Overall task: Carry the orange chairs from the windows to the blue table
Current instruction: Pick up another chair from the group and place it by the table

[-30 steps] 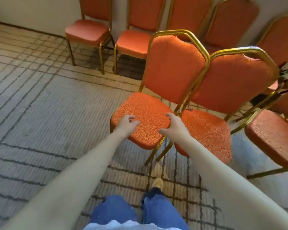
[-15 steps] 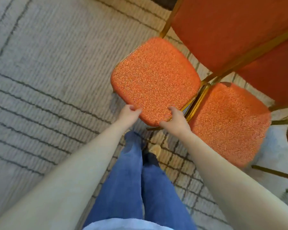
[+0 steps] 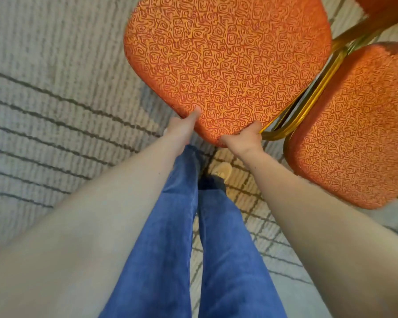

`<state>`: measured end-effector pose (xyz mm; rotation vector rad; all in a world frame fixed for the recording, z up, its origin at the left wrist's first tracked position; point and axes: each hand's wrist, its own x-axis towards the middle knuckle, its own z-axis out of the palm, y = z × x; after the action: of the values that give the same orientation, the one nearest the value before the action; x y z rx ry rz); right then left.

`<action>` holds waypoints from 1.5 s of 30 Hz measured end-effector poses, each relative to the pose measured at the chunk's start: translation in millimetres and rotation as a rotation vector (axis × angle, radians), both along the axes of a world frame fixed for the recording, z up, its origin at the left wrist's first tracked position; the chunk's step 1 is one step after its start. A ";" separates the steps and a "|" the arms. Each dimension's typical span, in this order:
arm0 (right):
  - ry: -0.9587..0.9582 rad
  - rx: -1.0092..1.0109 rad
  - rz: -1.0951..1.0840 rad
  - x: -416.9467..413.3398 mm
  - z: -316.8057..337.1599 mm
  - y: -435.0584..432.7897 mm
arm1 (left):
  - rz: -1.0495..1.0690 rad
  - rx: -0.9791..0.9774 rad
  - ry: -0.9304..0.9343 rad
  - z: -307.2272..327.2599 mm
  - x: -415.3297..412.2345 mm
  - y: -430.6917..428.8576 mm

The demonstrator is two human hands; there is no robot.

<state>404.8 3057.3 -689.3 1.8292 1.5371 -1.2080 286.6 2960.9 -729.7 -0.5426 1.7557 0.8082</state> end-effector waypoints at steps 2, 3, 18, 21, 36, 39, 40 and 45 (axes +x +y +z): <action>-0.021 0.024 -0.030 -3.1 -5.3 -6.9 | 0.067 0.025 -0.017 -4.2 0.4 0.6; -0.032 0.039 -0.041 -5.7 -6.8 -7.4 | 0.109 0.041 -0.030 -4.8 -0.8 2.3; -0.120 -0.048 -0.160 -42.4 -1.1 10.0 | 0.333 0.105 0.026 -0.3 -31.8 11.5; -0.100 -0.095 -0.189 -59.4 0.1 4.8 | 0.367 0.071 0.083 1.1 -50.0 6.1; -0.127 -0.396 0.057 -115.8 8.9 4.5 | 0.319 0.006 0.218 -3.3 -113.6 -9.4; -0.068 -0.274 0.283 -128.7 6.4 19.2 | 0.277 -0.057 0.252 -5.9 -115.5 -2.0; -0.020 -0.191 0.315 -135.4 4.3 25.6 | 0.266 -0.088 0.260 -6.0 -117.1 2.4; 0.180 0.083 0.377 -166.9 -3.5 57.3 | 0.289 -0.254 0.329 -8.4 -131.0 22.4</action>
<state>237.9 3114.6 -692.8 1.4192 1.9510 -1.1630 155.6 2983.3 -738.1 -0.8879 2.1308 0.9182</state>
